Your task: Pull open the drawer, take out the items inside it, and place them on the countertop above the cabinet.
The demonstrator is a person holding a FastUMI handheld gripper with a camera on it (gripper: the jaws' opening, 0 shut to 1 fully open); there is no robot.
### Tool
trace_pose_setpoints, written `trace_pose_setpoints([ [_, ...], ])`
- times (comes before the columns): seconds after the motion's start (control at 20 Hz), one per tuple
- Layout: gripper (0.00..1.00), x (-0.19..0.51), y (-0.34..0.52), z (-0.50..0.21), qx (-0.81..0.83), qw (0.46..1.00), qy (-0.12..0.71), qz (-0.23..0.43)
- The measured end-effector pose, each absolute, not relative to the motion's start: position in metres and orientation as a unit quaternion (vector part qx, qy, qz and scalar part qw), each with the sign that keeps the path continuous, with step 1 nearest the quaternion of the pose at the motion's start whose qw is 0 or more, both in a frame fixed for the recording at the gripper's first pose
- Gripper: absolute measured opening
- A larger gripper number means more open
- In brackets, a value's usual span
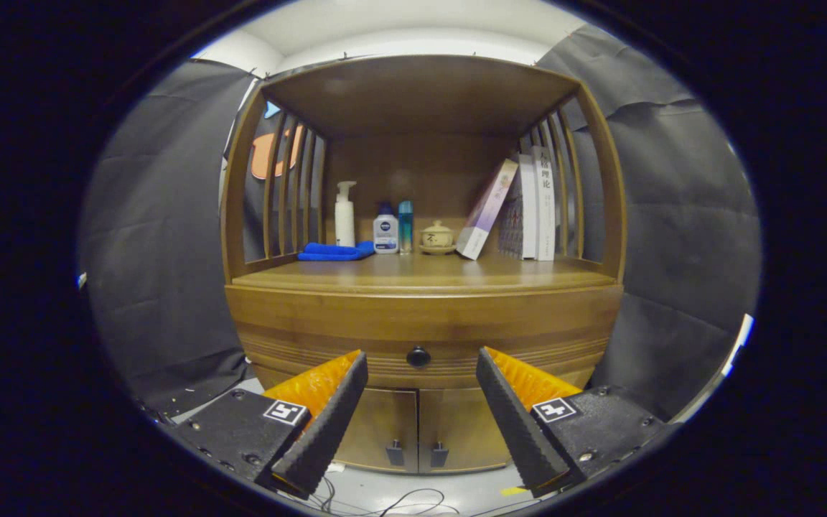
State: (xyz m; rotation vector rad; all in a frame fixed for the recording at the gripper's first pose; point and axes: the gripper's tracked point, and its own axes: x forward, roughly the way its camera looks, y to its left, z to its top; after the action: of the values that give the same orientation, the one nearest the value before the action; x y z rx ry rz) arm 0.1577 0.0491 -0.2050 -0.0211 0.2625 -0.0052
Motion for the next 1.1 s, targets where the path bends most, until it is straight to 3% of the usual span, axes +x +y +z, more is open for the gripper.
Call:
trace_pose_setpoints([
  [0.15, 0.99, 0.184, 0.046, -0.225, -0.012, 0.989, 0.149, -0.014],
  [0.6, 0.63, 0.227, 0.046, -0.254, -0.004, 0.985, 0.172, -0.028],
  [0.8, 0.38, 0.235, 0.047, -0.255, 0.008, 0.984, 0.174, -0.030],
  [1.1, 0.28, 0.237, 0.045, -0.257, -0.001, 0.986, 0.165, -0.031],
])
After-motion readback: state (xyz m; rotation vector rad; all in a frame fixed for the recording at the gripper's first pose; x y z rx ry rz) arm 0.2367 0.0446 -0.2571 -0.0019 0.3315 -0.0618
